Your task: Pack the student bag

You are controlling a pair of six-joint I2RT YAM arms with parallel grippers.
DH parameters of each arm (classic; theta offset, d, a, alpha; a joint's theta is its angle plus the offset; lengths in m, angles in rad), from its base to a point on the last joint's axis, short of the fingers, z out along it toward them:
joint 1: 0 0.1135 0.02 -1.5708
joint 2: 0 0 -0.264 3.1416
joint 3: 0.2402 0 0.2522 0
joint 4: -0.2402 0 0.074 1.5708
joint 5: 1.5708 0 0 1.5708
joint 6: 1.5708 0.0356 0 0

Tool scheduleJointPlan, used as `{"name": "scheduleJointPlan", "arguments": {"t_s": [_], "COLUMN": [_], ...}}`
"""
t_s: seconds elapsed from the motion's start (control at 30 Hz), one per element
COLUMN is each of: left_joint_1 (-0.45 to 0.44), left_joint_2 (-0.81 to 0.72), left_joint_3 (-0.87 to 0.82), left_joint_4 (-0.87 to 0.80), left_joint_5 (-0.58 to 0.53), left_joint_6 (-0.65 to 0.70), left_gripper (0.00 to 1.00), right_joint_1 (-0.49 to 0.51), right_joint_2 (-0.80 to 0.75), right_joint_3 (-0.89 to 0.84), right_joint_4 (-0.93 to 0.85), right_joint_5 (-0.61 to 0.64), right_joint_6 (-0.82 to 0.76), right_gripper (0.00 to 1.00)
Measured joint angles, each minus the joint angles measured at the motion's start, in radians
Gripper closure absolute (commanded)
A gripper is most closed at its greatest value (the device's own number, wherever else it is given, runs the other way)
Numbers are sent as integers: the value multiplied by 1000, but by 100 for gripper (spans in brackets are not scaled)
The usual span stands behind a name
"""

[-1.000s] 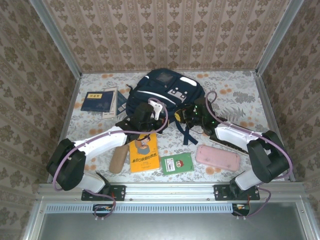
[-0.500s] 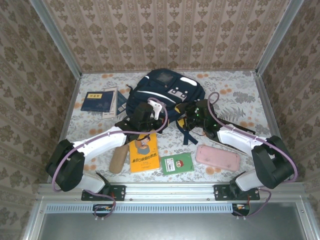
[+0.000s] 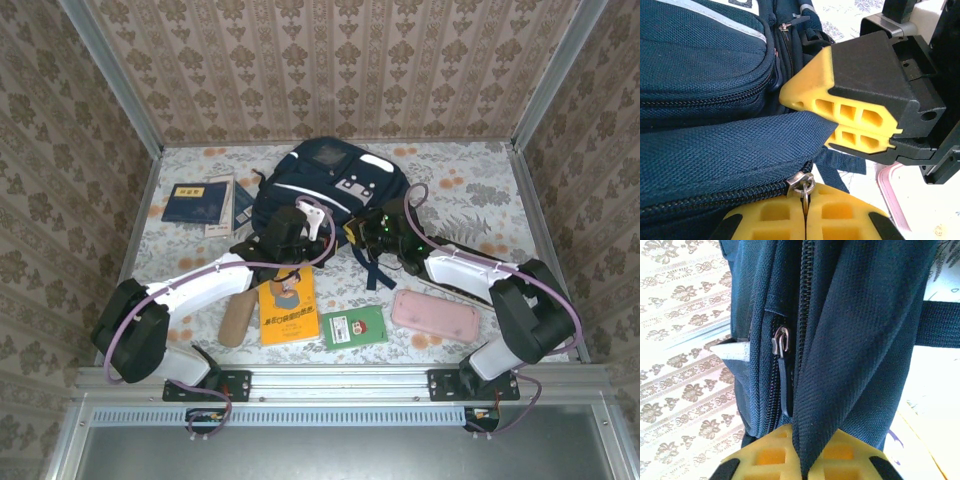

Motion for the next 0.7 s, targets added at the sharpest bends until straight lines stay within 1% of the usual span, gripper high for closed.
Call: {"name": "scheduleJointPlan", "arguments": {"t_s": [0.23,0.37,0.7], "left_joint_1": [3,23,75], "left_joint_2": [-23,-36,-86], "left_joint_3": [0,0,-19], "left_joint_4": [-33,-50,-56], "left_joint_5": [8,28,98], "left_joint_6": [29,37,40], "left_gripper": [100,100,100], "right_joint_1": [-38,-59,-152], "right_joint_2": [-39,-44,-51], "right_joint_3": [11,38,103], "right_joint_4": [-104,-171,-330], "right_joint_5": [-27,-55,-177], "right_joint_6": [-70,-118,-271], "right_gripper": [100,100,100]}}
